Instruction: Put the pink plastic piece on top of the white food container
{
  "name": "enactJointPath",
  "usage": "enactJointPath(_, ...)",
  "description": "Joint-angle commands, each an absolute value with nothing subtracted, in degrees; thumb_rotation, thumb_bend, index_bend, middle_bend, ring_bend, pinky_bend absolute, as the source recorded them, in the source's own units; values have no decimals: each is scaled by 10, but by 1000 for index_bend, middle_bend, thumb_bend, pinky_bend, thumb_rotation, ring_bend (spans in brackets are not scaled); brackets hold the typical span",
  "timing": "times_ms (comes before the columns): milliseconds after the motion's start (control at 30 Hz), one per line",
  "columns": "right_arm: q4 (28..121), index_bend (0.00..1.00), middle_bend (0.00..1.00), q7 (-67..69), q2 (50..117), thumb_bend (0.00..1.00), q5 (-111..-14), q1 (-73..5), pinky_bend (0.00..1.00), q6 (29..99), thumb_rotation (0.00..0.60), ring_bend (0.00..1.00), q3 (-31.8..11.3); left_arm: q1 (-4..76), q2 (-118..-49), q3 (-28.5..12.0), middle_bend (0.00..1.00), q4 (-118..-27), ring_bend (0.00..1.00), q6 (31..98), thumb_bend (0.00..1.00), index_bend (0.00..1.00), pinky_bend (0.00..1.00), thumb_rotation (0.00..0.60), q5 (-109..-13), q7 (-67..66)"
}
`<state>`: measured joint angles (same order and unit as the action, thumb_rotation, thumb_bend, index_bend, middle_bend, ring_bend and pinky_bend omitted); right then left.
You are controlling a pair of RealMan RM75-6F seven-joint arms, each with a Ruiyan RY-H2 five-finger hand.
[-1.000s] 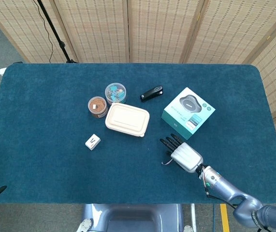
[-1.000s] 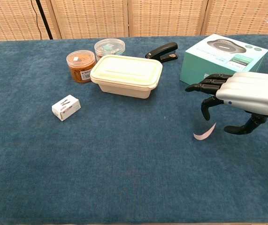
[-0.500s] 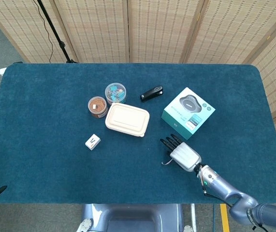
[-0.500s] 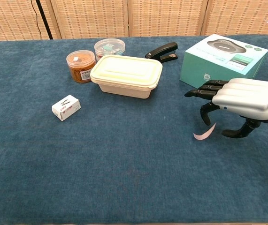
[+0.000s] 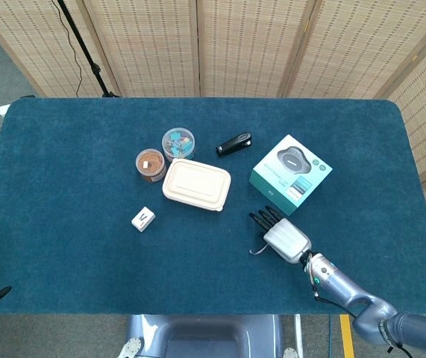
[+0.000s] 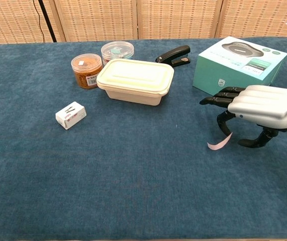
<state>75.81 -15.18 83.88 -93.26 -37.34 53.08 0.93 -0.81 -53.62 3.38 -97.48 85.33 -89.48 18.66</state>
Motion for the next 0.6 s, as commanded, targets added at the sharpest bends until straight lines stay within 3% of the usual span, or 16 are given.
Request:
enactJointPath(33,758,489,0,-151,840,401,-932,-374,0,531,600,0,10,-8,-536,34,0,-975,0,853,0,0,0,600,-895,186)
enactJointPath(600,754,546,0,-154,850,447,-925,-377,0,531,600,0,13,-9,-535,33,0,-973,0,855,0,0,0,600,-894,193)
